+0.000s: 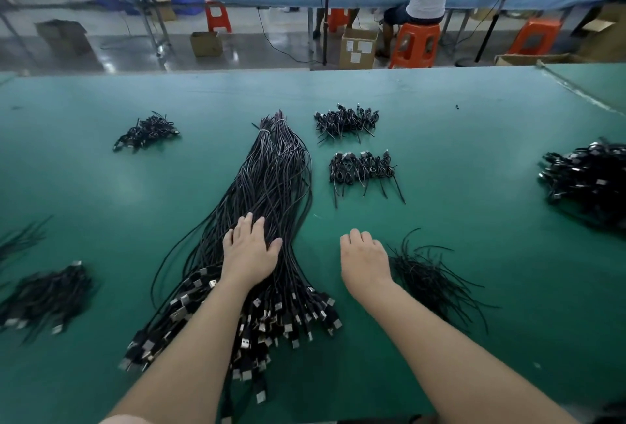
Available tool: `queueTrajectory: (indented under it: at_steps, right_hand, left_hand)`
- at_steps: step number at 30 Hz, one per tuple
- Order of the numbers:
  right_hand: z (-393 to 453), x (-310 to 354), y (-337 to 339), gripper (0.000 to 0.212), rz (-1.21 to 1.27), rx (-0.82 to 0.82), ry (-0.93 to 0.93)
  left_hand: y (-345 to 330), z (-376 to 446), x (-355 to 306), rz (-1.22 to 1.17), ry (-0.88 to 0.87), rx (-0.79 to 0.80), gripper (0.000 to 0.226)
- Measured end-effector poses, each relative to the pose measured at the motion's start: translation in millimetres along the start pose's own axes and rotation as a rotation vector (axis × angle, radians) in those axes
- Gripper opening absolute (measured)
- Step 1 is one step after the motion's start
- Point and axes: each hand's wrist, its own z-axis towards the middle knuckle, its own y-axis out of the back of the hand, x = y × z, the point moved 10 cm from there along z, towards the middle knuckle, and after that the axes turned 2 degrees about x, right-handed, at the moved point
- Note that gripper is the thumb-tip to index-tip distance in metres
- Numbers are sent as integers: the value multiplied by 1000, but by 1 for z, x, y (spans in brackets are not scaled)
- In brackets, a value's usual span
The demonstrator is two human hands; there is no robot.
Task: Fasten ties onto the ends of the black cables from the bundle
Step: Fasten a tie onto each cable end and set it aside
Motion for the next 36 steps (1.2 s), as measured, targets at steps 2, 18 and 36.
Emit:
queueTrajectory:
  at_steps: [2,18,36]
  right_hand:
    - [1,4,12,17,95,-3,-24]
    - [0,77,-9,35,604,361,-177]
    - [-25,42,51,24,1259,310,-136]
  left_hand:
    - [1,2,1,-42,7,1,66]
    - [5,8,9,-271,17,-18,50]
    - [36,-21,-37,-96,-202,-92,84]
